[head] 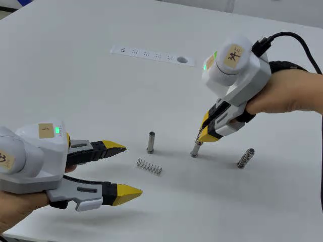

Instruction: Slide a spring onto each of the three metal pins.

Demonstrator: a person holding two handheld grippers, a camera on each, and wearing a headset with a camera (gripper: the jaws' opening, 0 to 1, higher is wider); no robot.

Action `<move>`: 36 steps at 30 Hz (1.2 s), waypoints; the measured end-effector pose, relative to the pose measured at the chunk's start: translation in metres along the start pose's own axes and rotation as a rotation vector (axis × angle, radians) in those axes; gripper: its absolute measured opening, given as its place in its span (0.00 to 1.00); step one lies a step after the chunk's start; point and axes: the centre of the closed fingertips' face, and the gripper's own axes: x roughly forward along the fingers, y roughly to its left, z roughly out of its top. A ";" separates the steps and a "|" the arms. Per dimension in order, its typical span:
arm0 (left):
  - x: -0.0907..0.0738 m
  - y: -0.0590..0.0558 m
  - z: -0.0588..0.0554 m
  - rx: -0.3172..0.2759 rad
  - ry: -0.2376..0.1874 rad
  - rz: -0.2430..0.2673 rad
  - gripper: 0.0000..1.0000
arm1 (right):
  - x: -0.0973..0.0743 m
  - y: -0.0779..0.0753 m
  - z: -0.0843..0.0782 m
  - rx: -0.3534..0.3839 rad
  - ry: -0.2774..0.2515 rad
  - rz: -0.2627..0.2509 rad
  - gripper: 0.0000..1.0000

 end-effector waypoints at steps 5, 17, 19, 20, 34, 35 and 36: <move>0.000 0.000 0.000 0.000 0.001 0.001 0.59 | 0.006 0.000 -0.002 -0.001 0.010 0.003 0.12; -0.001 0.001 0.000 0.000 0.001 0.002 0.59 | 0.018 0.003 -0.007 -0.006 0.034 0.000 0.12; -0.001 0.001 0.000 0.001 0.001 0.002 0.59 | 0.019 0.003 -0.007 -0.006 0.033 -0.002 0.12; -0.001 0.001 0.001 0.000 0.001 0.003 0.59 | 0.020 0.003 -0.007 -0.004 0.034 -0.002 0.12; -0.003 0.001 -0.002 -0.005 0.001 0.006 0.59 | 0.032 0.004 -0.011 0.000 0.058 -0.003 0.12; -0.003 0.002 -0.002 -0.006 0.000 0.006 0.59 | 0.032 0.004 -0.011 0.001 0.058 -0.003 0.12; -0.003 0.002 -0.002 -0.006 0.000 0.006 0.59 | 0.032 0.004 -0.011 0.002 0.058 -0.003 0.12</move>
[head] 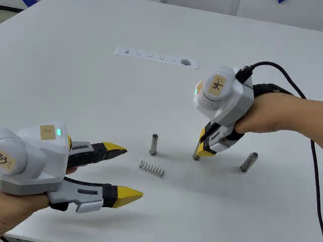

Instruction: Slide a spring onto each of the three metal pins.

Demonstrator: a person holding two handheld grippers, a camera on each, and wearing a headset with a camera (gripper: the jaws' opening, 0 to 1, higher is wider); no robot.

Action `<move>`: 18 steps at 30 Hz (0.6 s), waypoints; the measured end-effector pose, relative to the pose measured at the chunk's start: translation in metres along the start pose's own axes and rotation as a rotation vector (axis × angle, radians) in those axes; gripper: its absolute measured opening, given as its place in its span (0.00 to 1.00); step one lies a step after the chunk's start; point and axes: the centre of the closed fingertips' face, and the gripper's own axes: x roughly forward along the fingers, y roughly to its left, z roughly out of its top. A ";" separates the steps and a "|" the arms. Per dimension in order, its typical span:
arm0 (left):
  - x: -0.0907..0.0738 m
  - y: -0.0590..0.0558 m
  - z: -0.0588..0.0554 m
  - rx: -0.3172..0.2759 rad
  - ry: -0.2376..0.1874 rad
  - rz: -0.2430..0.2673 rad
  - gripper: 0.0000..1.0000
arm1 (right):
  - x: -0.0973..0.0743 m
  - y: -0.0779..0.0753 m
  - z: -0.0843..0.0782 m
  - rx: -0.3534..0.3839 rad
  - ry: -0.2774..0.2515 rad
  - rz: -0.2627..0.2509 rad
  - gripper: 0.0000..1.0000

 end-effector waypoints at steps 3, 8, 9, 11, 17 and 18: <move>0.000 0.000 0.000 0.000 -0.001 0.000 0.59 | 0.000 0.000 0.000 0.003 -0.002 0.000 0.12; 0.000 0.001 0.000 0.000 -0.003 0.001 0.59 | 0.000 0.000 0.001 0.002 -0.004 -0.002 0.13; 0.000 0.001 0.000 -0.001 -0.003 0.001 0.59 | 0.000 0.000 0.002 0.002 -0.005 -0.003 0.13; 0.000 0.000 0.000 0.000 -0.003 0.001 0.59 | -0.001 -0.001 0.002 0.002 -0.008 -0.005 0.14; 0.000 0.000 0.000 0.003 -0.002 -0.001 0.59 | -0.004 -0.001 0.006 0.001 -0.022 -0.012 0.18; 0.000 0.000 0.001 0.004 -0.003 -0.001 0.59 | -0.006 -0.002 0.007 0.000 -0.027 -0.015 0.19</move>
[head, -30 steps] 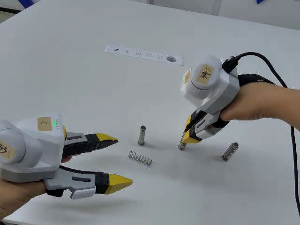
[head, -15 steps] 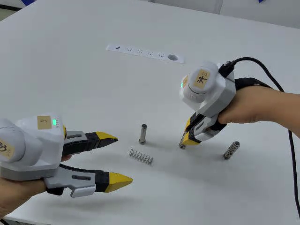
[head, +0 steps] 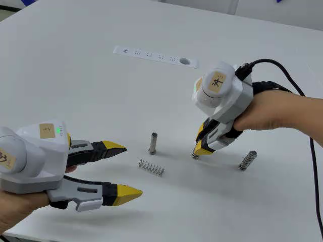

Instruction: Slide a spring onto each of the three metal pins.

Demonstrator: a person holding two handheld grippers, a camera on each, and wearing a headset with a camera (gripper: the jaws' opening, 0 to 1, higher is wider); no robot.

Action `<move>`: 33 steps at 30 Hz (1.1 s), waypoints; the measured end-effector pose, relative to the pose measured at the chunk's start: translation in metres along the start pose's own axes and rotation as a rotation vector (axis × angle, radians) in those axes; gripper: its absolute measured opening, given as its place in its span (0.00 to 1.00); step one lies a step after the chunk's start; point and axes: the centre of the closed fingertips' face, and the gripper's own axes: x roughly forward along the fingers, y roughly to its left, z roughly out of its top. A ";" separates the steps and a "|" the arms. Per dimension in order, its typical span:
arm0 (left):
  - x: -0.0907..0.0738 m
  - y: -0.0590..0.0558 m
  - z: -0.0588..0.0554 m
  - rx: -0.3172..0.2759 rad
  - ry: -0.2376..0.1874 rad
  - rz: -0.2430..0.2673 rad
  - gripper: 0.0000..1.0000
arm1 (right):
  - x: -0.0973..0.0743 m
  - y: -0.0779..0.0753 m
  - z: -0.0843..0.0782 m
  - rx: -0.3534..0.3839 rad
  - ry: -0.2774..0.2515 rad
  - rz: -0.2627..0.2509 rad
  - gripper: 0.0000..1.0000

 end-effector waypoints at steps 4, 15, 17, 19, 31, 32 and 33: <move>0.000 0.001 0.002 0.003 -0.003 0.001 0.59 | -0.004 0.000 0.005 -0.004 -0.013 -0.010 0.21; -0.002 0.000 0.001 0.005 -0.002 0.002 0.59 | -0.003 0.016 0.030 -0.010 -0.066 0.023 0.22; -0.002 0.001 0.000 0.005 -0.002 0.003 0.59 | -0.002 0.020 0.034 -0.012 -0.069 0.030 0.22; -0.003 0.002 0.001 0.006 -0.002 0.003 0.59 | -0.001 0.022 0.036 -0.011 -0.071 0.037 0.22; -0.003 0.001 0.000 0.006 -0.001 0.003 0.59 | 0.011 0.046 0.050 0.006 -0.088 0.084 0.19; -0.003 0.000 0.000 0.006 -0.001 0.004 0.59 | 0.014 0.049 0.051 0.007 -0.089 0.088 0.19; -0.003 0.000 -0.001 0.006 0.000 0.004 0.59 | 0.016 0.051 0.051 0.007 -0.088 0.092 0.18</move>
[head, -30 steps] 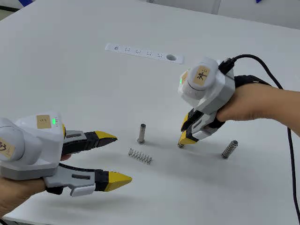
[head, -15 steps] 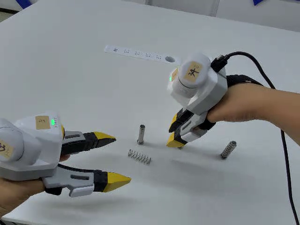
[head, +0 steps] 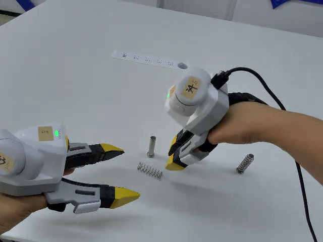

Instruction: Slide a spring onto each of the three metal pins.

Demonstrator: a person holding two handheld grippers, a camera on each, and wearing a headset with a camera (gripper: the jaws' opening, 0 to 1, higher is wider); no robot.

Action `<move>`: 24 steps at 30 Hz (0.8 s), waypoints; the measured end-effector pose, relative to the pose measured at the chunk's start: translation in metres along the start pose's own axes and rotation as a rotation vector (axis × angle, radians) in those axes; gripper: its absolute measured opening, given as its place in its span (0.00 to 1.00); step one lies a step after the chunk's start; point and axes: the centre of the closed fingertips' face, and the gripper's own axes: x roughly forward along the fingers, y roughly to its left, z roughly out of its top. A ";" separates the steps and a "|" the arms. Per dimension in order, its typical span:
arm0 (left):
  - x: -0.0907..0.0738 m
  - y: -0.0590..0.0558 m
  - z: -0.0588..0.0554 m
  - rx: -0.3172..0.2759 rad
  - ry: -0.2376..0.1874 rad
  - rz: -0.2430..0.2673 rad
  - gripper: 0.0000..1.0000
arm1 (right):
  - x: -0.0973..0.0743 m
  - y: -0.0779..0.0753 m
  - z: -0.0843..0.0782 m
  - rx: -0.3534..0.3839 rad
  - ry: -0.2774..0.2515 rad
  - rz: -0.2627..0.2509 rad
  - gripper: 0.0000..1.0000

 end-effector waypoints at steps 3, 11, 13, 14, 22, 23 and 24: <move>-0.001 0.000 -0.001 0.000 0.002 0.000 0.58 | 0.006 0.005 0.001 -0.002 0.003 0.006 0.18; -0.001 0.000 0.000 0.002 0.003 0.001 0.58 | 0.020 0.008 0.001 0.009 0.011 -0.004 0.16; -0.001 0.000 0.000 0.001 0.003 0.001 0.58 | 0.023 0.007 0.000 0.013 0.016 -0.011 0.15; -0.001 0.000 0.000 0.001 0.004 0.001 0.58 | 0.024 0.007 0.000 0.020 0.014 -0.012 0.15; -0.001 -0.001 -0.002 0.000 0.011 0.000 0.58 | 0.033 0.007 -0.003 0.025 0.019 -0.025 0.14; -0.001 0.000 -0.002 0.000 0.011 0.000 0.58 | 0.034 0.007 -0.003 0.023 0.021 -0.026 0.13; -0.001 0.000 -0.002 -0.001 0.010 0.001 0.58 | 0.034 0.007 -0.004 0.018 0.025 -0.028 0.13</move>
